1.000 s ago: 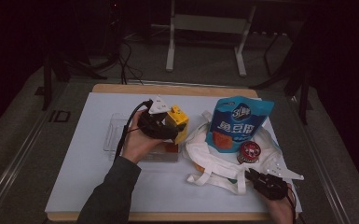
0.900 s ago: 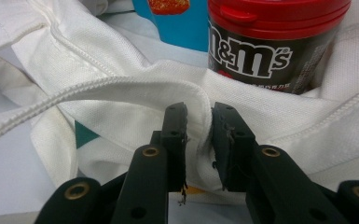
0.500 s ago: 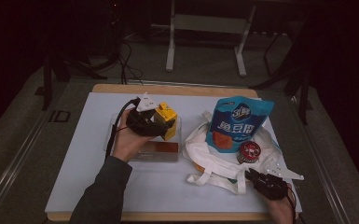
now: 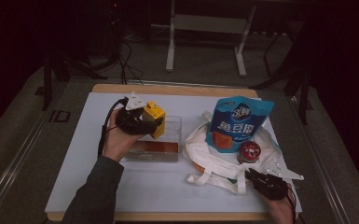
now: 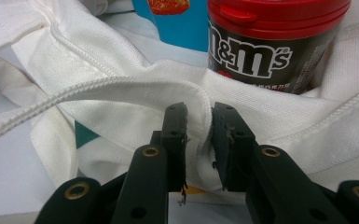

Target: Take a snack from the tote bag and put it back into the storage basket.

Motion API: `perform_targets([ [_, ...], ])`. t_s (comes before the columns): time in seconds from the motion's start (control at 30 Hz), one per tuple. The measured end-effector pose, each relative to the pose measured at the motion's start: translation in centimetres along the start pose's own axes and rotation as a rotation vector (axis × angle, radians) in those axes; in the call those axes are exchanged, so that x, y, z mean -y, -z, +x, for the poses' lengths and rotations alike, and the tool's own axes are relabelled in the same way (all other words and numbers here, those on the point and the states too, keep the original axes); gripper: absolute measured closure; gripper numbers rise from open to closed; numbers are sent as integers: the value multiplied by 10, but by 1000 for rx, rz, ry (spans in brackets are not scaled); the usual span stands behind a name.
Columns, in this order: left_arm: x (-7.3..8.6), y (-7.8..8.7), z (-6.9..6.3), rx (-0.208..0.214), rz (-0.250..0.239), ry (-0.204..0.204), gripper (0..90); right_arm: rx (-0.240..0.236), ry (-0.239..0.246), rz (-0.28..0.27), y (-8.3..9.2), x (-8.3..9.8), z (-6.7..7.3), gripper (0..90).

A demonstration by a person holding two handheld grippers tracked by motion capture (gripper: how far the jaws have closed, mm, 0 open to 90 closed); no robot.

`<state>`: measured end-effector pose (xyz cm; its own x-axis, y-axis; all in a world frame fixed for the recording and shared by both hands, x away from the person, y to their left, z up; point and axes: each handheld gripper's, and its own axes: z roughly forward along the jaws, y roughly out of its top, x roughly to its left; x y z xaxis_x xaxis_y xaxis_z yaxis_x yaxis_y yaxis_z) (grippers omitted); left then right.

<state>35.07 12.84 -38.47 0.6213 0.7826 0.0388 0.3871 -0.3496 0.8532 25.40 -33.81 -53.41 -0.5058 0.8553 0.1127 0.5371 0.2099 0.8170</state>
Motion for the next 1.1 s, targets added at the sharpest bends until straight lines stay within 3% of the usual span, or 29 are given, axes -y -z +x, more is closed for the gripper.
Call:
perform_targets([
  [0.47,10,2,13,-90,43,2,288,1,0,0,0,0,0,748],
  [1.1,23,5,27,-143,62,20,288,3,0,0,0,0,0,748],
])
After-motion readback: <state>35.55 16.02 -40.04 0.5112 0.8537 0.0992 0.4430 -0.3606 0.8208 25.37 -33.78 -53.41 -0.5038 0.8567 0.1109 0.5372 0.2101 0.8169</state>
